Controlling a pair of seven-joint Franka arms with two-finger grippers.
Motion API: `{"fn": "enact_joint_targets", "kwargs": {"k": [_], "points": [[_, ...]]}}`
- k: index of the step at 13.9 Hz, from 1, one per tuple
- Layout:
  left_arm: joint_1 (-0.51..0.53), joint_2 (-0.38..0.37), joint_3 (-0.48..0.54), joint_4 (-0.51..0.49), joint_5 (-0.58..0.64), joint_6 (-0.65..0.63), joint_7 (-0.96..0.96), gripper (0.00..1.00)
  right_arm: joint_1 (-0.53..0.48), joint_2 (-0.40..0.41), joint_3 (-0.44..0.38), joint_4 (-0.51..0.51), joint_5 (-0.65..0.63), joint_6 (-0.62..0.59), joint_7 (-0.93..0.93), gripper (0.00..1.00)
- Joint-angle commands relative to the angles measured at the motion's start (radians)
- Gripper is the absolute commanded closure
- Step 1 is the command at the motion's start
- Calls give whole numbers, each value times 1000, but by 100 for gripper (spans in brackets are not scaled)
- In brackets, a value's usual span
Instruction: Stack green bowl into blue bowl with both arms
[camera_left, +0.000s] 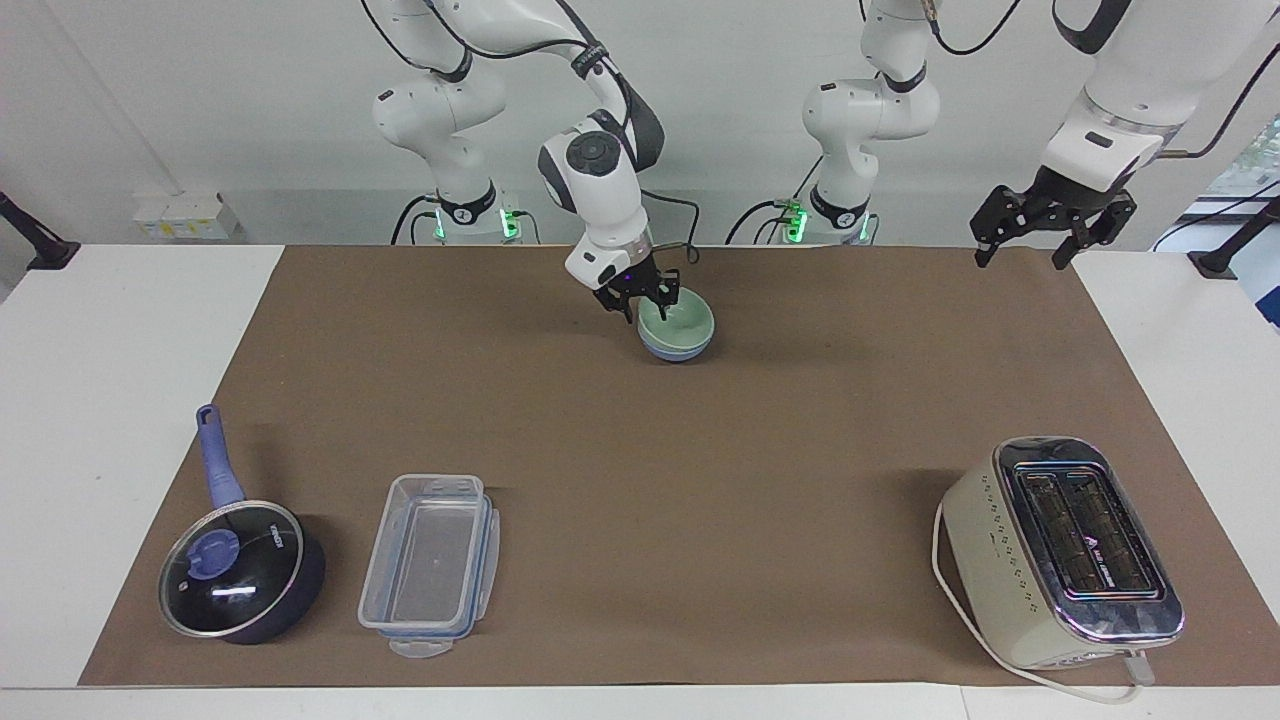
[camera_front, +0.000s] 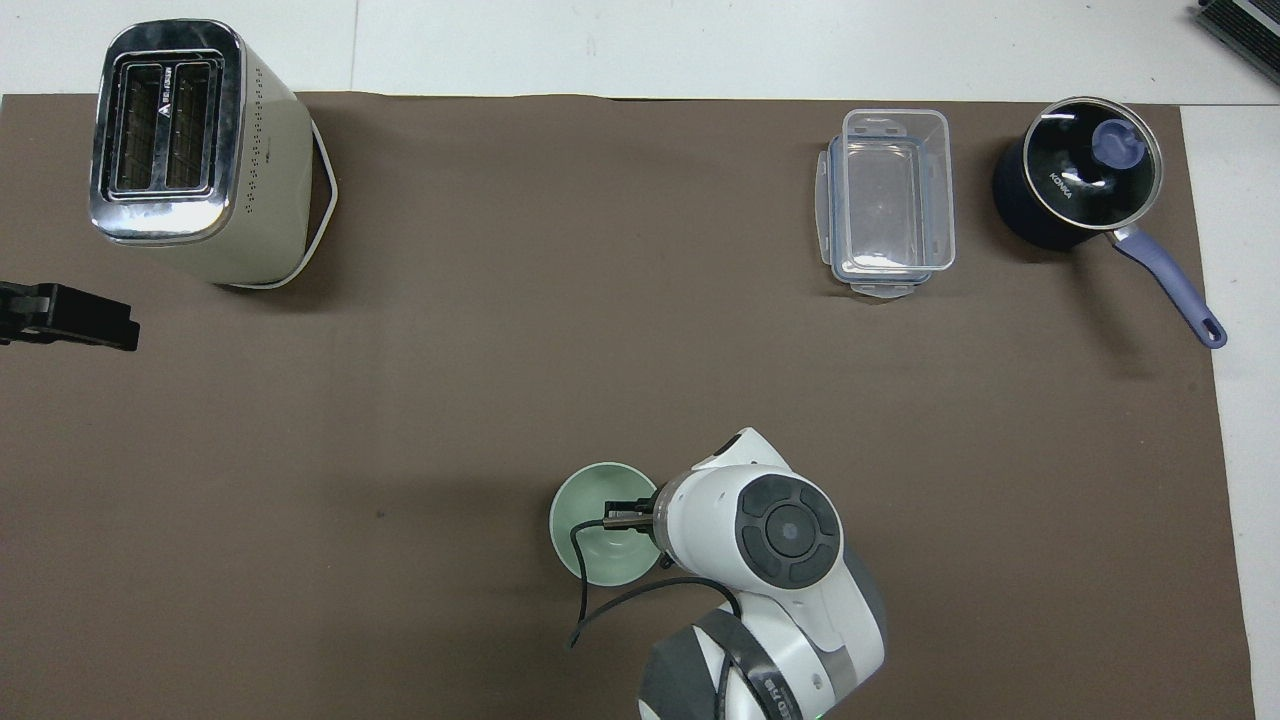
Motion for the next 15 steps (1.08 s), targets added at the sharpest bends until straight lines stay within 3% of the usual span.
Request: {"fn": "enact_joint_targets", "kwargs": {"k": [1,6,11,15], "points": [[10,3,-9,15,13,-22,-6,0,-36,-74,-6,5,21,-67,-6,31],[10,3,-9,15,13,-22,-6,0,-203,-188,-8,72,8,-244,-91,0],[10,3,-9,15,13,-22,-6,0,-410,-213,-11,255,-106,-505,-256,0],[10,3,-9,15,13,-22,-6,0,-484,-162,-9,443,-280,-588,-272,0]]}}
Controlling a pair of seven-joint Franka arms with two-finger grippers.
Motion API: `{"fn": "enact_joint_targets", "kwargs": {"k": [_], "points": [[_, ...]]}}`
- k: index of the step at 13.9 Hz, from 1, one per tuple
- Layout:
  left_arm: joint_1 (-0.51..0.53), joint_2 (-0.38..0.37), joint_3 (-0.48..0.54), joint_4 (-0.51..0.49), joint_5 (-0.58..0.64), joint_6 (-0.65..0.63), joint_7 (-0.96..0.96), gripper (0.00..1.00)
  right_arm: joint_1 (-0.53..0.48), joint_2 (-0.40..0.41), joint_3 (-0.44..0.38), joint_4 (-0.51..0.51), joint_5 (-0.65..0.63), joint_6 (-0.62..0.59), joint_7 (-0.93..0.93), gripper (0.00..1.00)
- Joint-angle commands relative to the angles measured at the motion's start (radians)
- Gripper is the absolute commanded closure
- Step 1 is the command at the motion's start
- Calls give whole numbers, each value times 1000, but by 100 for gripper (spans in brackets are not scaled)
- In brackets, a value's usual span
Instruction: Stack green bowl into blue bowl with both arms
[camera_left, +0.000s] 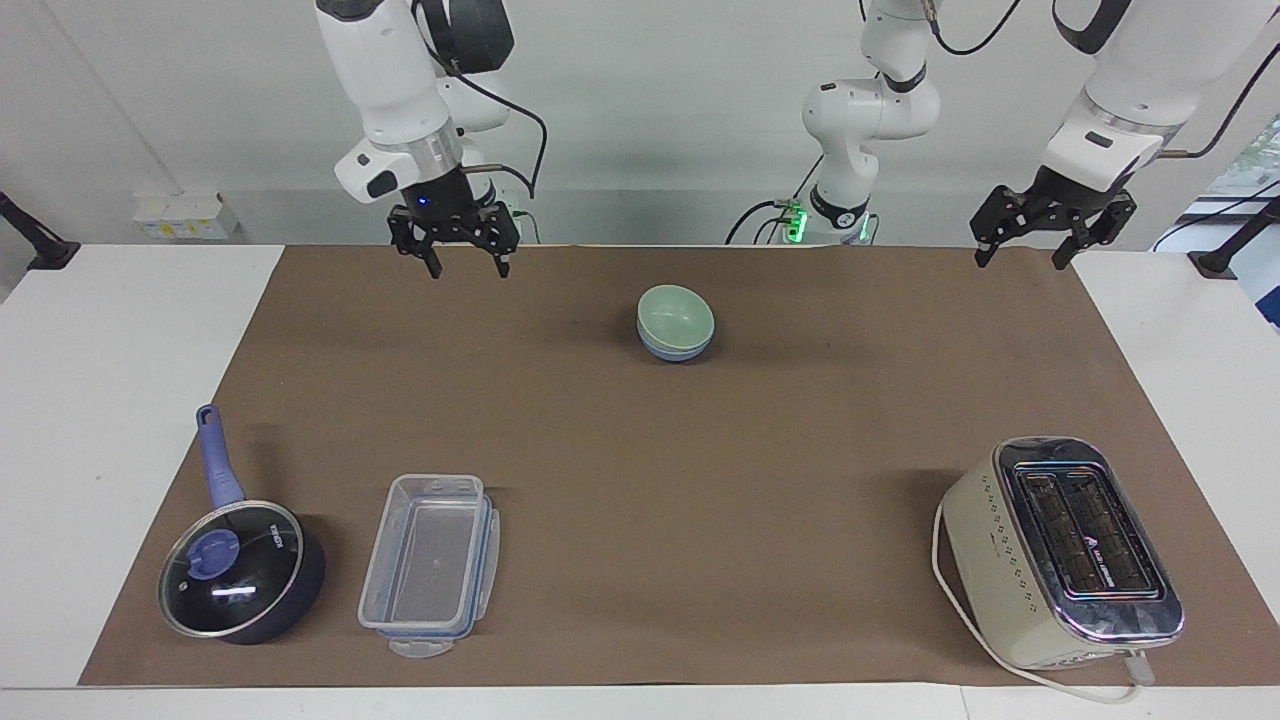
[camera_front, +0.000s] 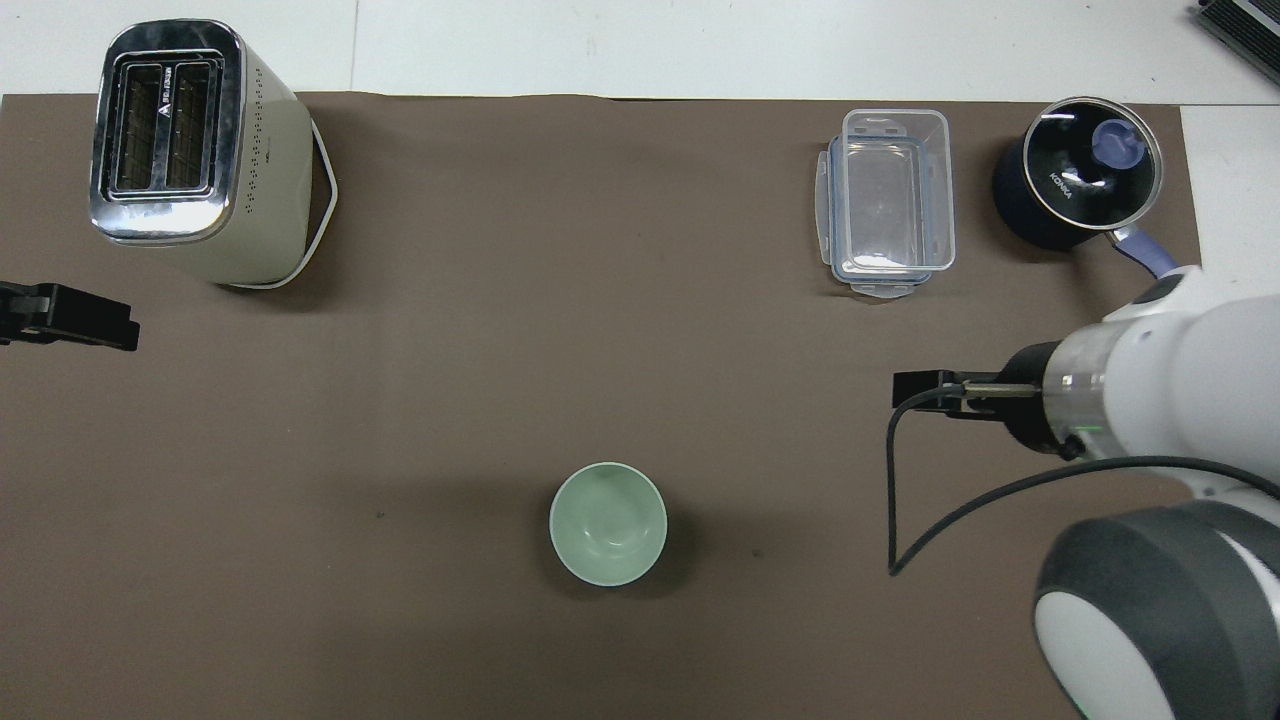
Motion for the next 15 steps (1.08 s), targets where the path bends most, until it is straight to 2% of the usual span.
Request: {"fn": "enact_joint_targets", "kwargs": {"k": [1,4,8,11,13,15], "points": [[10,3,-9,15,13,-22,-6,0,-35,92,17,189,-87,-92,-27,0],[10,3,-9,15,13,-22,-6,0,-82,193,15,406,-95,-248,-35,0],[10,3,-9,15,13,-22,-6,0,-142,212,14,489,-97,-300,-84,0],[10,3,-9,15,13,-22,-4,0,-144,199,14,481,-76,-339,-93,0],[10,3,-9,15,13,-22,-6,0,-150,149,14,395,-68,-331,-93,0],[10,3,-9,15,13,-22,-6,0,-153,144,12,380,-65,-328,-93,0]]}}
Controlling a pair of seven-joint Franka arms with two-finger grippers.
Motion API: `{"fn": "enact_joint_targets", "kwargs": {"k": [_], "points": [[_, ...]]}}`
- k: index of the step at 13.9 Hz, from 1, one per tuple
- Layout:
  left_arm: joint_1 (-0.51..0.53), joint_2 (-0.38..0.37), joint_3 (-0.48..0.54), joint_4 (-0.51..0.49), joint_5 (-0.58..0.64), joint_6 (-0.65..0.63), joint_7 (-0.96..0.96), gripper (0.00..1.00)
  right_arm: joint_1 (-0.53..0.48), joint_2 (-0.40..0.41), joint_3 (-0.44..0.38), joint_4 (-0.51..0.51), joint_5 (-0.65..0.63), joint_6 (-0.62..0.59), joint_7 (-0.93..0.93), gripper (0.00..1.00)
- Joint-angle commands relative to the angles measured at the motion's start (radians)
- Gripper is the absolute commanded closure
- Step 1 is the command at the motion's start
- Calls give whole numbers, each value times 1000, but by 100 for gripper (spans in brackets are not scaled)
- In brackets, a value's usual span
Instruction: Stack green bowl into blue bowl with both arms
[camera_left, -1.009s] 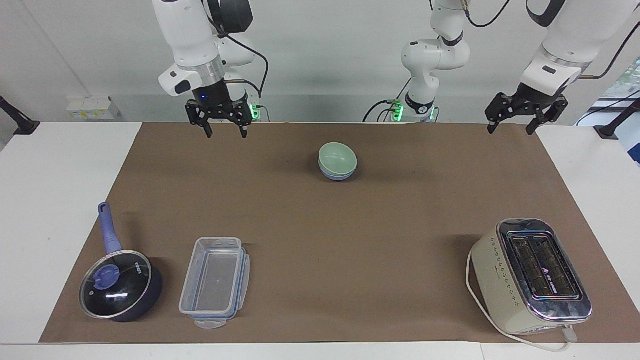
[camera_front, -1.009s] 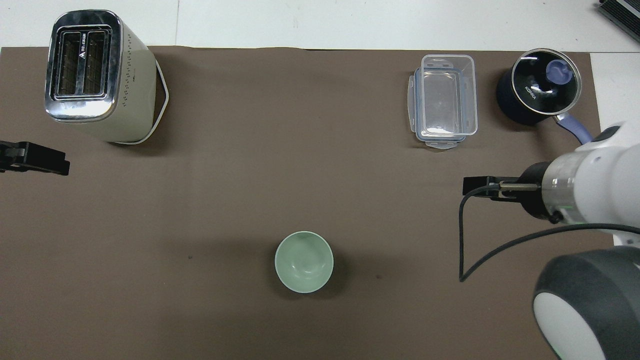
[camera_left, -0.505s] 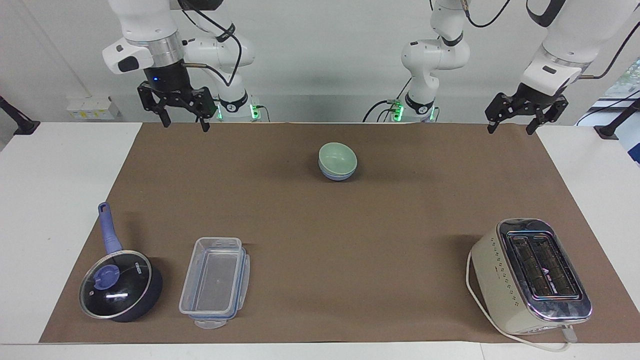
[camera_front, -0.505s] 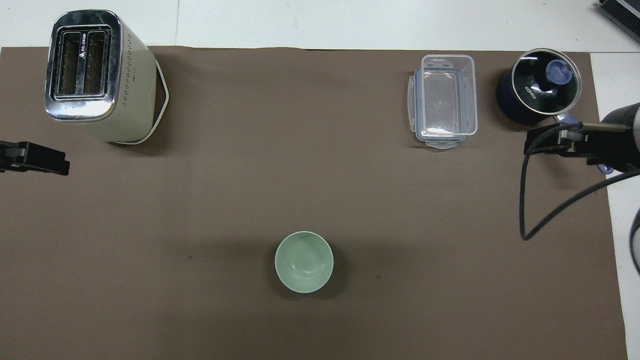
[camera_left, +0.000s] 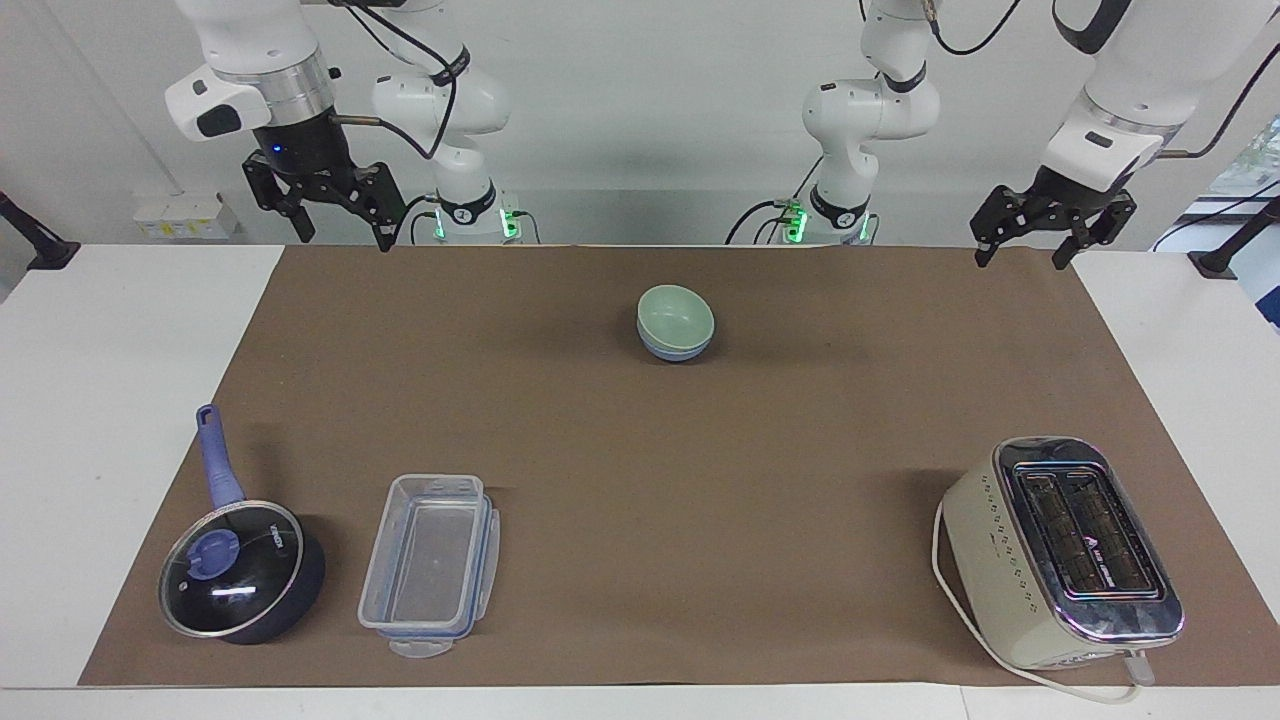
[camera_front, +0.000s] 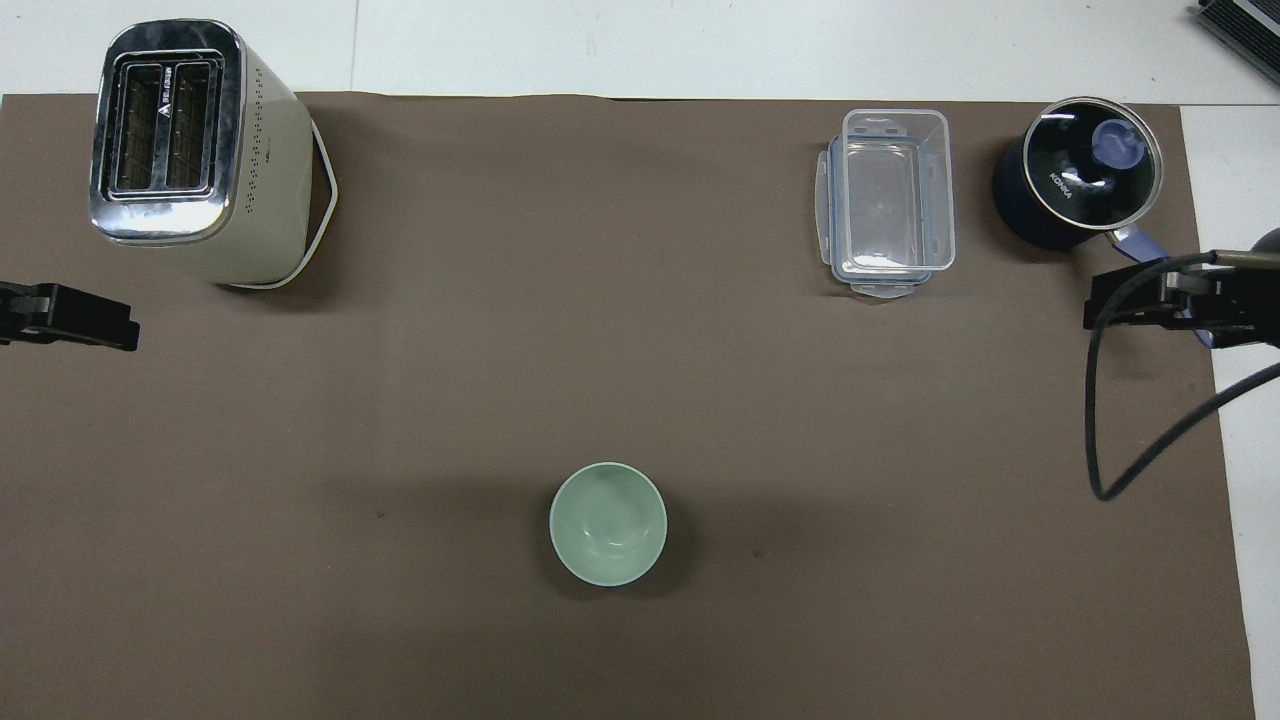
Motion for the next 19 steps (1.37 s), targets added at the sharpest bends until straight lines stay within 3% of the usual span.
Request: {"fn": "enact_joint_targets", "kwargs": {"k": [1,19], "points": [[10,3,-9,15,13,-22,-6,0,-20,-29,8,-48,10,8,-21,0],[10,3,-9,15,13,-22,-6,0,-16,-40,10,-71,58,11,-35,0]]}}
